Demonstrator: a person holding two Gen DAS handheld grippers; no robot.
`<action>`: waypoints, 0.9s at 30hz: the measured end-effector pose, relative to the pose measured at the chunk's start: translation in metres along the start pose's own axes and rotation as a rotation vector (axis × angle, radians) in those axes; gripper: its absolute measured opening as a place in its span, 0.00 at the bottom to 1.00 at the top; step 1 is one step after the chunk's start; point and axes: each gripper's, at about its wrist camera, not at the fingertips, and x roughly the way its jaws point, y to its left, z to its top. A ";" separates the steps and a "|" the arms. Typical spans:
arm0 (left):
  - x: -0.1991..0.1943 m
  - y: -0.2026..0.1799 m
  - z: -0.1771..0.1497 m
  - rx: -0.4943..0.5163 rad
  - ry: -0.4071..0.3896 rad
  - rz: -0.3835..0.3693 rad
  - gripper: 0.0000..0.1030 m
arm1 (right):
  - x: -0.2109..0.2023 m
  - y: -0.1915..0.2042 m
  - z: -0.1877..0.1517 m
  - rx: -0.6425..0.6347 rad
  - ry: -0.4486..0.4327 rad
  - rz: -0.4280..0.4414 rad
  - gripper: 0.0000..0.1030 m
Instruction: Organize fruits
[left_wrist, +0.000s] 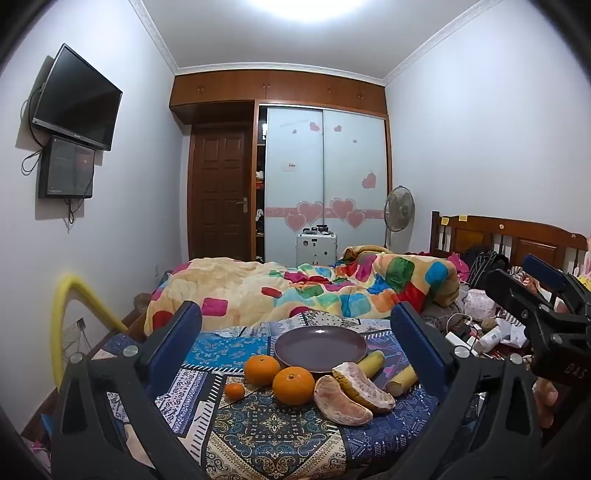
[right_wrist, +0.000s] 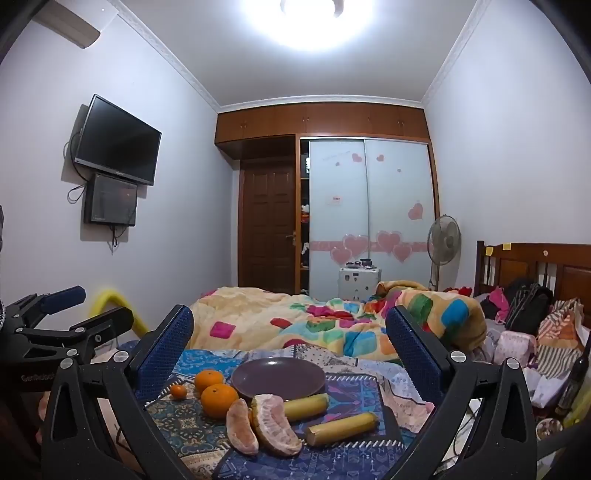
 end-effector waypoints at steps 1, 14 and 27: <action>0.001 0.001 0.000 -0.003 0.001 -0.001 1.00 | 0.000 0.000 0.000 0.003 0.006 0.004 1.00; -0.006 -0.007 -0.002 0.024 -0.032 -0.018 1.00 | -0.004 0.001 -0.003 0.012 0.002 0.011 1.00; -0.003 -0.006 0.001 0.015 -0.026 -0.022 1.00 | -0.001 0.004 -0.001 0.015 0.007 0.012 1.00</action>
